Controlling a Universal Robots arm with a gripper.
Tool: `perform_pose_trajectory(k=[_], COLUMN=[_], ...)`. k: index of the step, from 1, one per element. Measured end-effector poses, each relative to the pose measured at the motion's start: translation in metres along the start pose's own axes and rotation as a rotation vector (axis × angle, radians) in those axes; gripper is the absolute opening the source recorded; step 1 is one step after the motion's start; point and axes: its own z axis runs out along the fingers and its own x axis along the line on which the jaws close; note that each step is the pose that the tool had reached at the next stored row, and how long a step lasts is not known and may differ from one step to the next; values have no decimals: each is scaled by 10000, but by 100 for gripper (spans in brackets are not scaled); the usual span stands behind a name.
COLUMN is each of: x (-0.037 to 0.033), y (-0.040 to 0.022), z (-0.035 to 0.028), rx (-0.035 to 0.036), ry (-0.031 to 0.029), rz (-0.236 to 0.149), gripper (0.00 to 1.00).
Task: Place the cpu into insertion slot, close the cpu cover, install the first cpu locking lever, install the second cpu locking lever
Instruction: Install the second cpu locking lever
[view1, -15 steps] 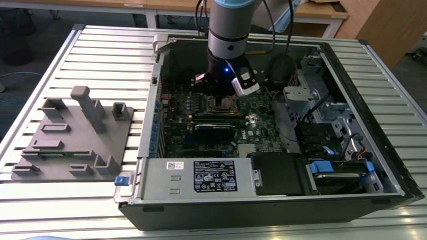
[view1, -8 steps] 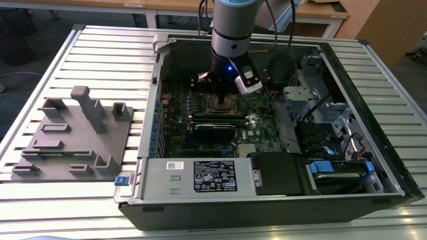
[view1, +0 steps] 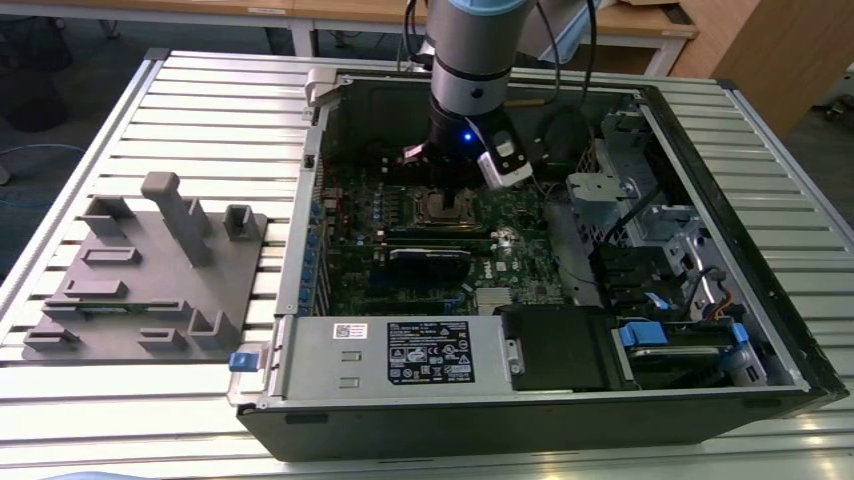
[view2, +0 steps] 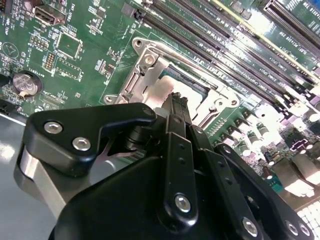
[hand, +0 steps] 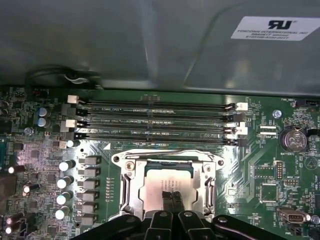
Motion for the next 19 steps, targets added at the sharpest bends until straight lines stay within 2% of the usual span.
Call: perform_pose_trajectory(k=[7,13,19], x=[0,43,42], y=[3,5,8], z=[-38,-39,-83], rx=[-1,2,3], ry=[-11,-60,-69], rz=[113,288,372], gripper=[10,10,10])
